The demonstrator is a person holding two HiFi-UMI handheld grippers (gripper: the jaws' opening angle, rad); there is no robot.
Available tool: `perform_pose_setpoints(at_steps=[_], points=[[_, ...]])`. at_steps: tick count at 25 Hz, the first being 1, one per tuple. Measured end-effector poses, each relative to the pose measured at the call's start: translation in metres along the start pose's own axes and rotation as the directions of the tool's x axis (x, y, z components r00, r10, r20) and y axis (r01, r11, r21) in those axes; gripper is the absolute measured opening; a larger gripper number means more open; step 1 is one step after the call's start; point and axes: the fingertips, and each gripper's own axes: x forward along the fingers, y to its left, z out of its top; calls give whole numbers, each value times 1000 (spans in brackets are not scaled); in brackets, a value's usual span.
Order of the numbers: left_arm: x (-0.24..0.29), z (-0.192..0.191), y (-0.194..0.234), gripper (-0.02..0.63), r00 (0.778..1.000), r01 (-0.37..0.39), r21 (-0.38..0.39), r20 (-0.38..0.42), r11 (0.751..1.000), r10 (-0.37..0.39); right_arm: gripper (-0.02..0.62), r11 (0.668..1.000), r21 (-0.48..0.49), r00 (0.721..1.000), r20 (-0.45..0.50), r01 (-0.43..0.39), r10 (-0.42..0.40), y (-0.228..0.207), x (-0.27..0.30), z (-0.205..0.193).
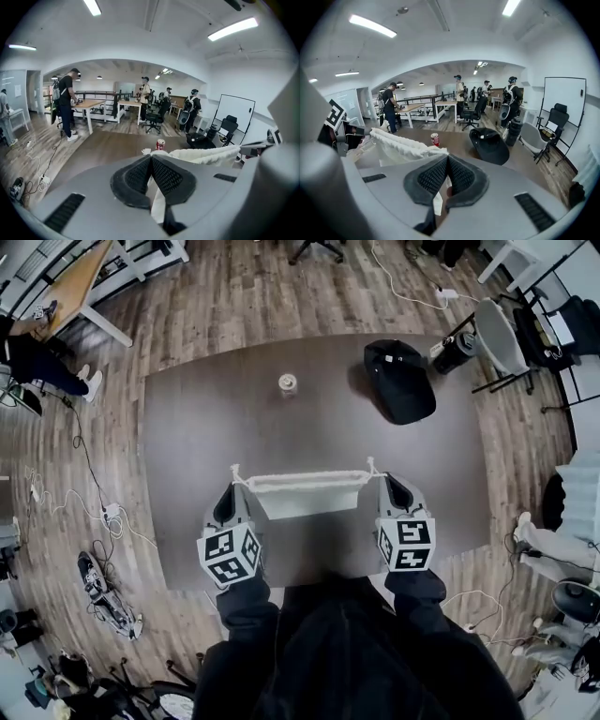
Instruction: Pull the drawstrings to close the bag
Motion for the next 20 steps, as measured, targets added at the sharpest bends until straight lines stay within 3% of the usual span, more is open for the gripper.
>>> perform_pose_setpoints(at_steps=[10, 20], points=[[-55, 82, -8, 34, 979, -56, -21, 195, 998, 59, 21, 995, 39, 983, 153, 94, -98, -38, -59, 59], [-89, 106, 26, 34, 952, -140, -98, 261, 985, 162, 21, 984, 75, 969, 172, 164, -175, -67, -87, 67]])
